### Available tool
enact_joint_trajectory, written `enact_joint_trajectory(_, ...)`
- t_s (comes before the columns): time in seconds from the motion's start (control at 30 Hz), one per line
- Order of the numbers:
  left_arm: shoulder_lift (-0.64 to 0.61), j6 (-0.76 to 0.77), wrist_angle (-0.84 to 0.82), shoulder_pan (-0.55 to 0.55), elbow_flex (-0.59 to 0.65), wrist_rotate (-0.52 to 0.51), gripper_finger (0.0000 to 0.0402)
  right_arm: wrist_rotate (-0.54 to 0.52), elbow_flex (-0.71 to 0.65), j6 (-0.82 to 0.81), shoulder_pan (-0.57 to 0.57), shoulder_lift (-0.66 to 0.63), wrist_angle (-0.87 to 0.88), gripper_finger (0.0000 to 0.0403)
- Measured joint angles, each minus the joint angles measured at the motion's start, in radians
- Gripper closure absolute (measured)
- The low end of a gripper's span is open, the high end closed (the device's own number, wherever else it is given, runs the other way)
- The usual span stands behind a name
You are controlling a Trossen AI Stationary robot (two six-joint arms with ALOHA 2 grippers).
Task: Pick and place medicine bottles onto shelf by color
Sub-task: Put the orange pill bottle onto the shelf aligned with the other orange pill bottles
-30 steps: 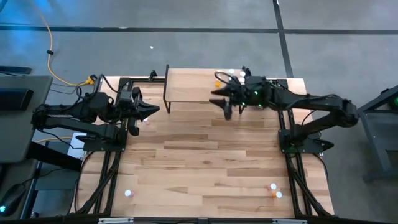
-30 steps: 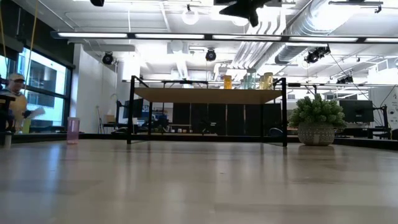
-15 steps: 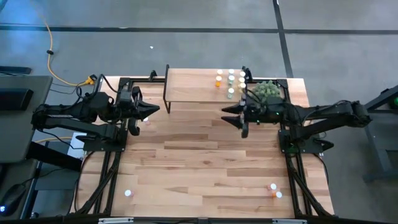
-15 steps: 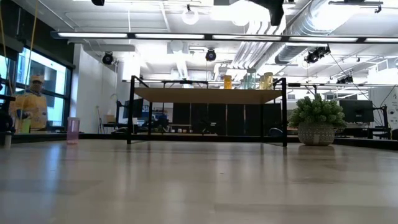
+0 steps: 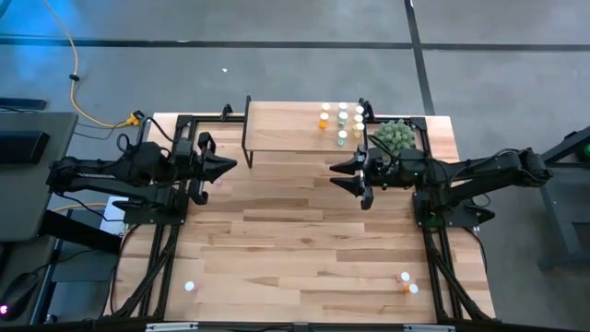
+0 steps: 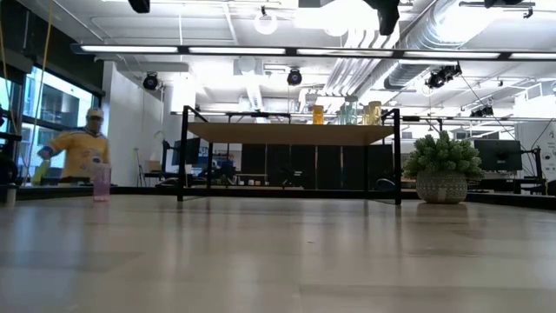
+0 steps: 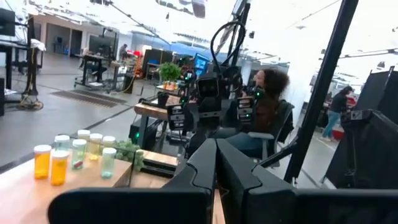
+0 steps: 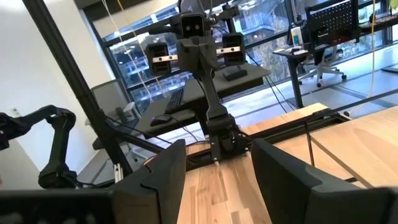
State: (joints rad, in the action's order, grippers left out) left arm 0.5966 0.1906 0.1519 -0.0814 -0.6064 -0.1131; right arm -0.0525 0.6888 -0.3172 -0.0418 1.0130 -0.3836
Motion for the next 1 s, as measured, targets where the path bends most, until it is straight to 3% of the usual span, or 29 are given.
enact_joint_trajectory(0.33, 0.001, 0.019, -0.001, 0.0, 0.0, -0.003, 0.0401, 0.004, 0.046, -0.01, 0.0, 0.001, 0.03, 0.0229)
enact_joint_trajectory(0.43, 0.001, 0.019, -0.001, 0.0, 0.0, -0.003, 0.0401, 0.074, 0.123, -0.072, -0.006, 0.001, 0.211, 0.0229)
enact_joint_trajectory(0.53, 0.001, 0.019, -0.001, 0.0, 0.0, 0.003, 0.0401, 0.12, 0.227, -0.169, -0.052, 0.002, 0.57, 0.0229)
enact_joint_trajectory(0.63, 0.001, 0.019, -0.013, 0.0, 0.0, 0.005, 0.0401, 0.125, 0.298, -0.344, -0.129, 0.015, 0.89, 0.0229)
enact_joint_trajectory(0.73, 0.001, 0.019, -0.028, 0.0, 0.0, 0.005, 0.0401, 0.125, 0.31, -0.563, -0.234, 0.021, 1.08, 0.0229)
enact_joint_trajectory(1.0, 0.001, 0.017, -0.03, 0.0, 0.0, 0.057, 0.0401, 0.124, 0.178, -1.245, -0.606, 0.032, 1.135, 0.0229)
